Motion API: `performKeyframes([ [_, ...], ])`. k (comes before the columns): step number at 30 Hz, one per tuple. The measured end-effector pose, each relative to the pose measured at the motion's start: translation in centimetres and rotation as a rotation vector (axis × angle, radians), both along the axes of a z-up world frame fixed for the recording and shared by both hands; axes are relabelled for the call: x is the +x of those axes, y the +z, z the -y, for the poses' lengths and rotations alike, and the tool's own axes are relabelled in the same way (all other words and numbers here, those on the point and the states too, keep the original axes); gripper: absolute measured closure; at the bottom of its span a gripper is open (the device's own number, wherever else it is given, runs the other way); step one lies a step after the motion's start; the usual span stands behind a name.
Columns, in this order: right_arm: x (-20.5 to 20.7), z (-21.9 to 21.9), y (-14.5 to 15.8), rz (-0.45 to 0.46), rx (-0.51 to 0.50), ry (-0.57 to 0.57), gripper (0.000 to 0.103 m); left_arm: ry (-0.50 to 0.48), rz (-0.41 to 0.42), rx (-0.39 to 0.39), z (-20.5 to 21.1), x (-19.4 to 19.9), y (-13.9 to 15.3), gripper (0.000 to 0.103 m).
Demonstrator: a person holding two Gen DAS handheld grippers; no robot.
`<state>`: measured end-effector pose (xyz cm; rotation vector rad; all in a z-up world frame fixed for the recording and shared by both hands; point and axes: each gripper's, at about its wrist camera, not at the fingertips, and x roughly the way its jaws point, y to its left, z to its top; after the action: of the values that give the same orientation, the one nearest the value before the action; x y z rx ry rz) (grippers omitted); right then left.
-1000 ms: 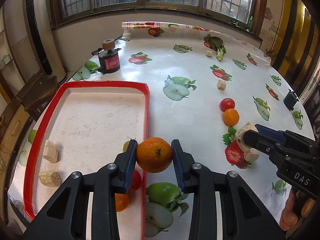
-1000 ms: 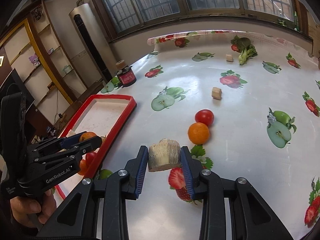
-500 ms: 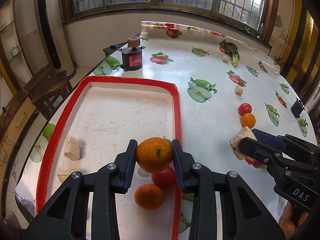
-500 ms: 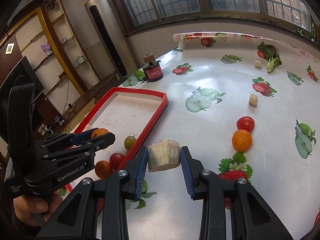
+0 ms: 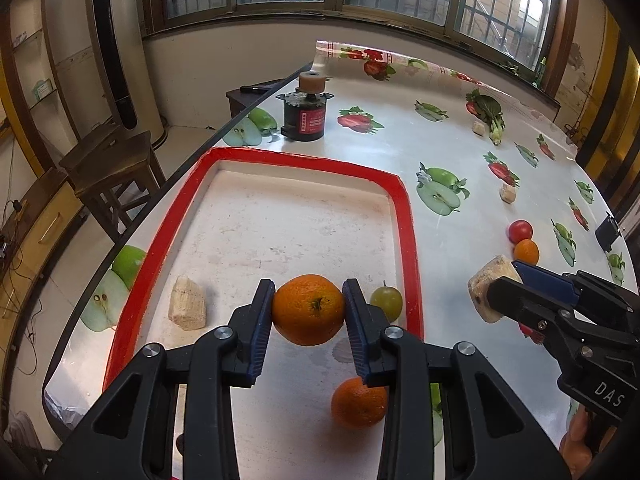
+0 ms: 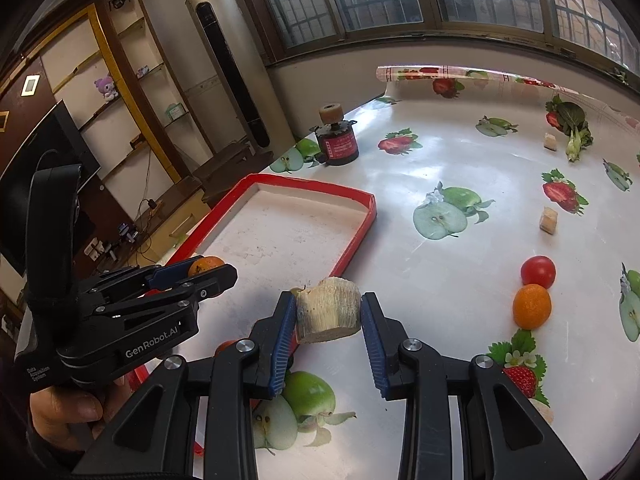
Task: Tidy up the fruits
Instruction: 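Carry the beige cube and orange over the tray with both grippers, then open both grippers to release the cube and orange into the tray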
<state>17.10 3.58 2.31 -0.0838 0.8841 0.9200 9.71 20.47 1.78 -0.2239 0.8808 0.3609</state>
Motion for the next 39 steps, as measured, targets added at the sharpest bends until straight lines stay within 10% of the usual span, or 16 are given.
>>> performKeyframes([
  [39,3.9,-11.0,-5.2,-0.055,-0.070,0.129,0.068,0.132,-0.131,-0.064,-9.7,4.2,-4.5,0.070],
])
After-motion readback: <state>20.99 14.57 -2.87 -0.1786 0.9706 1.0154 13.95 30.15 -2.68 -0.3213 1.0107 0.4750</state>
